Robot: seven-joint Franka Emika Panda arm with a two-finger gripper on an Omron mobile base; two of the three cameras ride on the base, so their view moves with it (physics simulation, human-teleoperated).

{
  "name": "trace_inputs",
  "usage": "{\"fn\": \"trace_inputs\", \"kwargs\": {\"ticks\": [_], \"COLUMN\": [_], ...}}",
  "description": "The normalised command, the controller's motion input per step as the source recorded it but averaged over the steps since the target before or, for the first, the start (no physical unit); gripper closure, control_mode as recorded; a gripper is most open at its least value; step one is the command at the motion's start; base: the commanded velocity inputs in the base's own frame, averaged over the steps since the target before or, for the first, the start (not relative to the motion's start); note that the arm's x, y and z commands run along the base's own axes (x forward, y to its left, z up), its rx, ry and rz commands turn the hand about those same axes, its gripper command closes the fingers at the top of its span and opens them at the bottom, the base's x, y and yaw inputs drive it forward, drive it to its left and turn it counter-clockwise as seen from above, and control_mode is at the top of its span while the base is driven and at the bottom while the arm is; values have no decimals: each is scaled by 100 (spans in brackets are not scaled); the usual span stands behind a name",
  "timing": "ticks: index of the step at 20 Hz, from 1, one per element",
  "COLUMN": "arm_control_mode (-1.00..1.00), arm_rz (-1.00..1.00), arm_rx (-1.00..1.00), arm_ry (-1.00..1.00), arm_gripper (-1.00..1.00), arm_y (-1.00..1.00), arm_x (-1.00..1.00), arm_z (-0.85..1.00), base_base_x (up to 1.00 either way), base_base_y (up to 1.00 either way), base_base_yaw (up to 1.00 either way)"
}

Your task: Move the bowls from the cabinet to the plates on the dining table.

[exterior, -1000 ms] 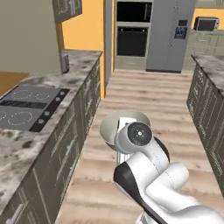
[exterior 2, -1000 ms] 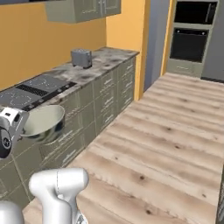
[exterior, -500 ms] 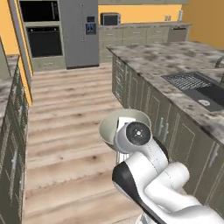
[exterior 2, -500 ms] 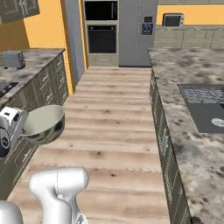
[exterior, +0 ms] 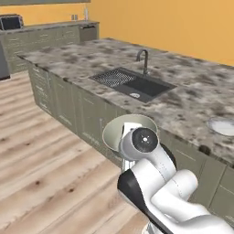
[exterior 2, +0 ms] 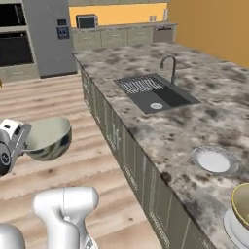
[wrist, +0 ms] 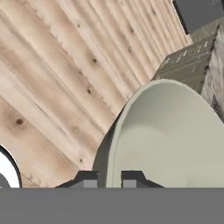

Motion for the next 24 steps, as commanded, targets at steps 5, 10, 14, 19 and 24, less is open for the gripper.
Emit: {"fn": "trace_inputs", "kwargs": {"ticks": [5,10,14,19,24], "arm_control_mode": [100,100,100,100,100], "arm_rz": [0,0,0,0,0], "arm_rx": [0,0,0,0,0], "arm_ry": [0,0,0,0,0], "arm_gripper": [100,100,100,100,100], "arm_y": [0,0,0,0,0], "arm_x": [0,0,0,0,0], "arm_z": [0,0,0,0,0], "base_base_x": [-35,-28,0,34,39], "base_base_y": [19,34,37,16,52], "base_base_yaw": [-76,-74,-66,-49,-40]}}
